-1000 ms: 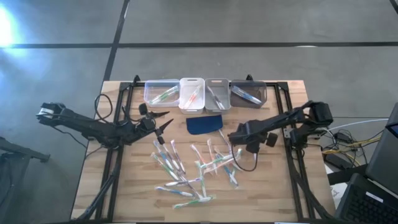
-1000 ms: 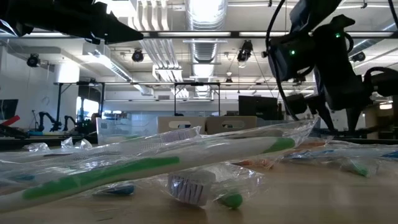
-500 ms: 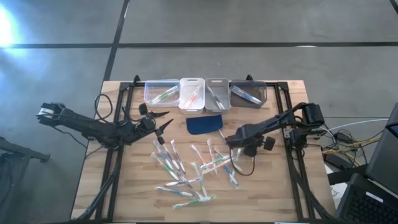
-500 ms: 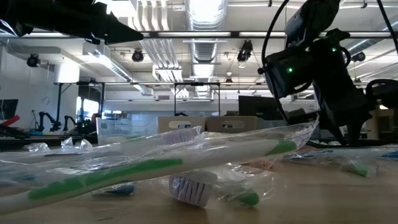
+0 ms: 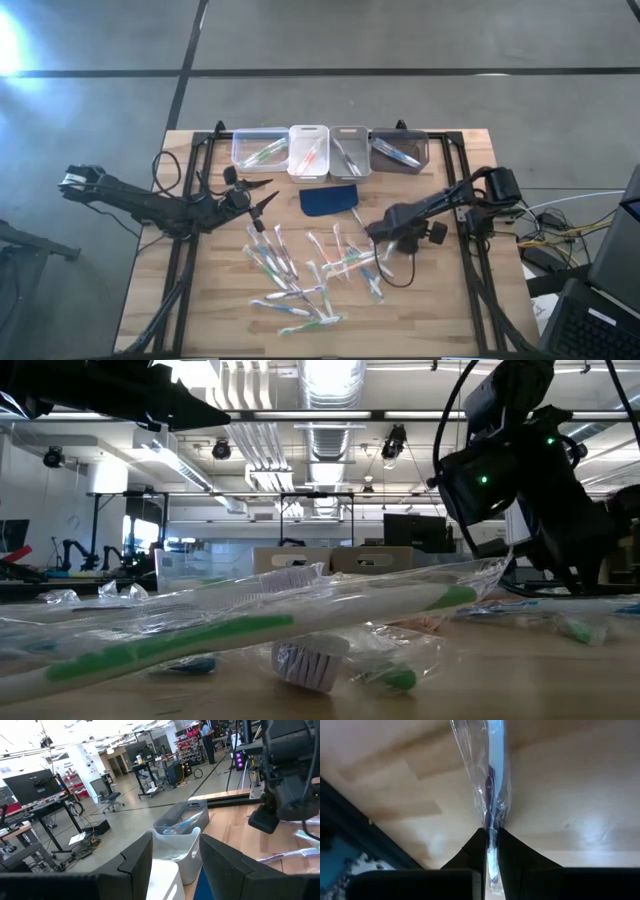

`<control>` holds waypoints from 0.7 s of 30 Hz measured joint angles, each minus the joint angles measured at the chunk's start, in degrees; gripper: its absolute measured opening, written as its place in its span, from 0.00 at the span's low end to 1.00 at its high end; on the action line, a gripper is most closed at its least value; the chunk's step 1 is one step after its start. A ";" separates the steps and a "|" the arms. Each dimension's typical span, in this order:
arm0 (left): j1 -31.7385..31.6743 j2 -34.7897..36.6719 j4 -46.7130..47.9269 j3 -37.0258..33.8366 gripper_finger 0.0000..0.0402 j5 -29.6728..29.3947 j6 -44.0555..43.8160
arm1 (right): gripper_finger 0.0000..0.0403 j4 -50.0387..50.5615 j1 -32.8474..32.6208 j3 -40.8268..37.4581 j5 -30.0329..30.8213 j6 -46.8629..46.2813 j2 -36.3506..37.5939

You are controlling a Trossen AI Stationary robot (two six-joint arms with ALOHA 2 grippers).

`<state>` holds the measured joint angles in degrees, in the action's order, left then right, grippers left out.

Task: Pick & Place Toothbrushes
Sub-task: Put the violet toothbrush into the gray bin

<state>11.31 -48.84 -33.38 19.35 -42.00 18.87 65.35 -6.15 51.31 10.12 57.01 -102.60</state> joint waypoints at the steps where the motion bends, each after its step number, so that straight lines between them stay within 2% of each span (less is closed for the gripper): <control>1: 0.00 0.00 0.02 0.00 0.42 0.00 0.00 | 0.06 0.15 -0.42 0.27 -0.29 -1.14 0.47; 9: 0.00 0.00 0.01 0.00 0.42 0.00 0.00 | 0.06 2.91 -4.31 3.41 0.62 -11.06 5.78; 21: -0.02 0.02 0.11 0.00 0.42 0.00 0.00 | 0.06 3.41 -5.66 13.32 9.42 -35.39 13.26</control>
<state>11.29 -48.82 -33.28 19.35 -42.00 18.87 68.76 -11.81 64.63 19.54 21.62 -89.34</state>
